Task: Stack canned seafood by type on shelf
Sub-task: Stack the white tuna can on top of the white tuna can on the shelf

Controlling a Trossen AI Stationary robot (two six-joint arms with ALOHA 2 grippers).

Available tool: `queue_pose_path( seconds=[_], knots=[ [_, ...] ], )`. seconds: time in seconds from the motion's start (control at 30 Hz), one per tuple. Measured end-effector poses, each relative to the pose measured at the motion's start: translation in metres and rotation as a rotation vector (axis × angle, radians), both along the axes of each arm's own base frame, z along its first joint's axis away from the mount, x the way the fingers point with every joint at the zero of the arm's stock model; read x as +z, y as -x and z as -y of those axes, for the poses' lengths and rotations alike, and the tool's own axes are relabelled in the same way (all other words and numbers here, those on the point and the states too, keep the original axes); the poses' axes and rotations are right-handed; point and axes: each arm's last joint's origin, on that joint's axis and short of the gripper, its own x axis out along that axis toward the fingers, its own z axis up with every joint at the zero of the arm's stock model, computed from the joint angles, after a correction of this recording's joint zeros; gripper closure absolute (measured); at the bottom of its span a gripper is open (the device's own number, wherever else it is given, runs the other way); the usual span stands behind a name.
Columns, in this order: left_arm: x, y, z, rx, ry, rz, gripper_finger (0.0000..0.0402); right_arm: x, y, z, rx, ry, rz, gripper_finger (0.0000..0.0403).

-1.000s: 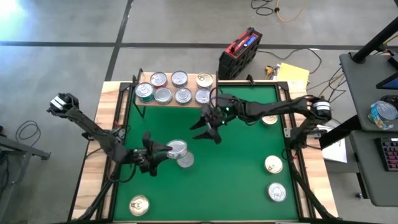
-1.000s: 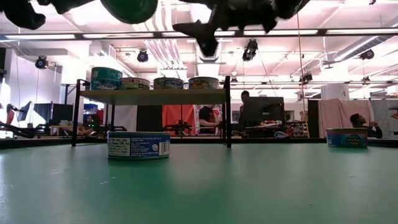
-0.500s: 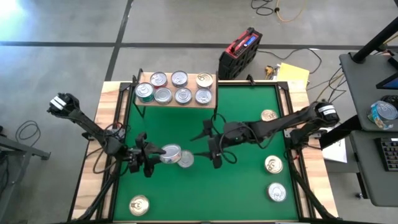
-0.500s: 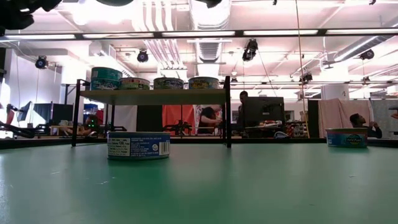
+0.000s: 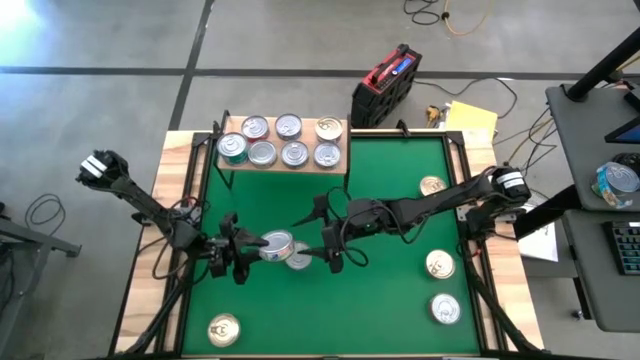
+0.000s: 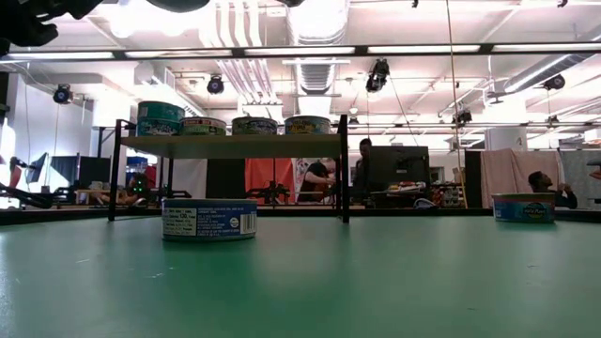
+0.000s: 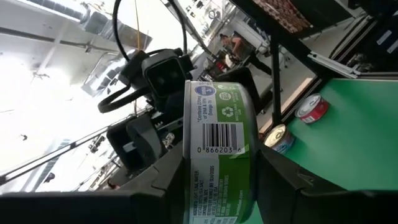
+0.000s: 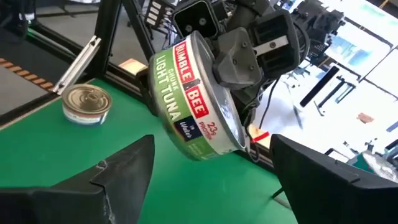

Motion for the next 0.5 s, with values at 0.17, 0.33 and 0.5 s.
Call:
queue_pose_path(
  seconds=[0.17,0.33,0.5],
  knots=[
    [0.0,0.0,-0.001,0.012,0.004,0.0,0.0277,0.001,-0.007,-0.002,0.012,0.045,0.008,0.0091],
    [0.0,0.0,-0.001,0.021,0.008,0.002,0.0277,0.001,-0.012,-0.003,0.031,0.101,0.022,0.011],
    [0.0,-0.001,-0.001,0.024,0.01,0.002,0.0277,-0.003,-0.017,-0.006,0.044,0.139,0.019,0.0144]
  ],
)
